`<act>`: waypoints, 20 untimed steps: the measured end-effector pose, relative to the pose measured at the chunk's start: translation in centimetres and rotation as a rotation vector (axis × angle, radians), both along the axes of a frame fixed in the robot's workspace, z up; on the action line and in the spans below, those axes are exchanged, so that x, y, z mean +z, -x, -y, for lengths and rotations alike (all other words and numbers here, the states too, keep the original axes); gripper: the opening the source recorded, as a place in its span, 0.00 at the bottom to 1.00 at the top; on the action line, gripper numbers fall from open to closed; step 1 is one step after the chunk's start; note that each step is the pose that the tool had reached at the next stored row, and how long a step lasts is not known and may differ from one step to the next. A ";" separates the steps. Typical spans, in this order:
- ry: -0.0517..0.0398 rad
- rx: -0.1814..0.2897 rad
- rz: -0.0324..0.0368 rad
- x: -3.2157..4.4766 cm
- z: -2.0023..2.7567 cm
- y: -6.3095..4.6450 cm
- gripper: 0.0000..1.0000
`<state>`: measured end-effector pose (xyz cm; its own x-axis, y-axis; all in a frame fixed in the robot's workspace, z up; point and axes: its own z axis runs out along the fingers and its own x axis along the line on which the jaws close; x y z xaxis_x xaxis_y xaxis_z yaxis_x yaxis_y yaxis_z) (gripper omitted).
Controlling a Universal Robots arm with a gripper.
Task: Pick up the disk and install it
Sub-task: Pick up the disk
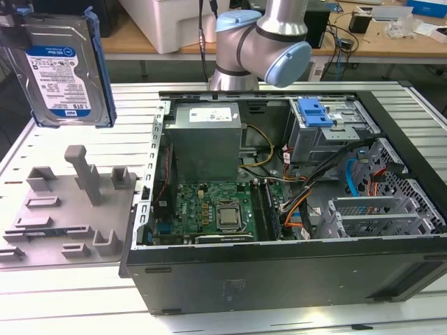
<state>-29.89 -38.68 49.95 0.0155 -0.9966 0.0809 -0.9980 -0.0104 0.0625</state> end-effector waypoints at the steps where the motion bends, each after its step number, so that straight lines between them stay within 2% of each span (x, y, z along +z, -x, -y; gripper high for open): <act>1: 0.0007 0.000 -0.0026 0.04 0.09 -0.3 0.37; 5: 0.0054 0.000 -0.0098 0.16 0.33 -1.4 0.37; 12: 0.0187 0.000 -0.0164 0.28 0.62 -3.4 0.37; 16: 0.0254 0.000 -0.0227 0.35 1.00 -5.6 0.37; 20: 0.0291 0.000 -0.0269 0.39 1.28 -7.1 0.37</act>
<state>-22.81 -39.96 50.34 0.0176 -0.9938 0.1094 -0.9960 -0.0078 0.0895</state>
